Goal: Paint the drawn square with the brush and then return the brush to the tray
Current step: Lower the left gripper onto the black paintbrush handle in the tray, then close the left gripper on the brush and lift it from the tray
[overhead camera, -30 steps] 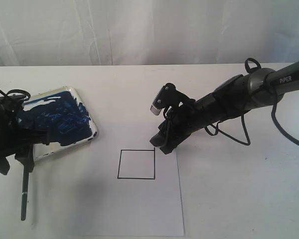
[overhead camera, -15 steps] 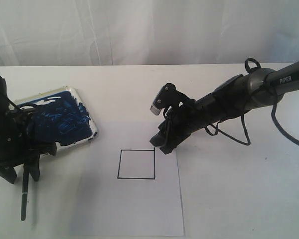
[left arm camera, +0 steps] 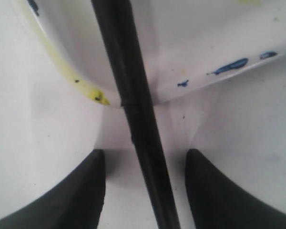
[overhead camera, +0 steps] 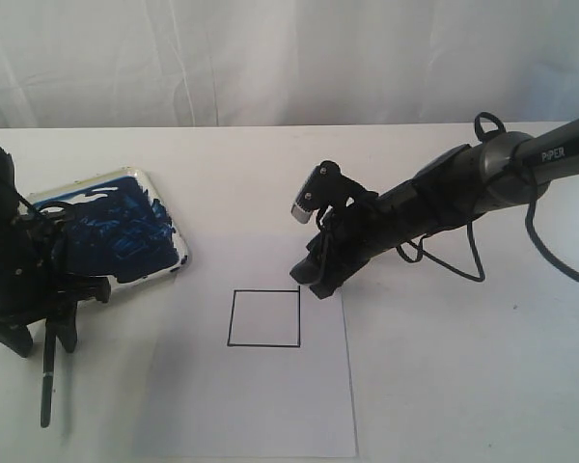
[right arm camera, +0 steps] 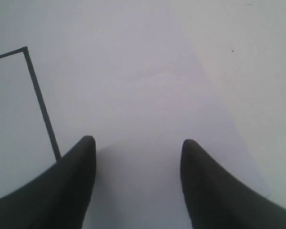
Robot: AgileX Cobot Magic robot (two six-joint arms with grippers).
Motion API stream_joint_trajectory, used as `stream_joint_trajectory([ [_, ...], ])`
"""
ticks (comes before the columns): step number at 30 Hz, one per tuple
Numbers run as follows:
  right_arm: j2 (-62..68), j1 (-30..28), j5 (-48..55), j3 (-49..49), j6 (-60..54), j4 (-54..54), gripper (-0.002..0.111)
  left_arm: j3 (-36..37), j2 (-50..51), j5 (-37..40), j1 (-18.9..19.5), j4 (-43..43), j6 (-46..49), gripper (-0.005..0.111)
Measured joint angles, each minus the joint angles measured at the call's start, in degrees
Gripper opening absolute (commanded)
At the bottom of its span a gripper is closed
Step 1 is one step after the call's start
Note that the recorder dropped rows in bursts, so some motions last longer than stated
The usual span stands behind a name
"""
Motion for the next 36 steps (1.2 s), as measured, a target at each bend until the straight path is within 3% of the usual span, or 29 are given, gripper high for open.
stream_joint_trajectory([
  [5, 0.0, 0.0, 0.0, 0.0, 0.0, 0.0, 0.051, 0.0, 0.0, 0.0, 0.0, 0.0, 0.0, 0.028],
  [13, 0.0, 0.0, 0.0, 0.0, 0.0, 0.0, 0.051, 0.0, 0.0, 0.0, 0.0, 0.0, -0.2, 0.007],
  [22, 0.0, 0.0, -0.2, 0.0, 0.0, 0.0, 0.051, -0.2, 0.0, 1.1, 0.0, 0.0, -0.2, 0.007],
  [36, 0.0, 0.0, -0.3, 0.0, 0.0, 0.0, 0.051, -10.4, 0.1, 23.0, 0.0, 0.0, 10.2, 0.007],
])
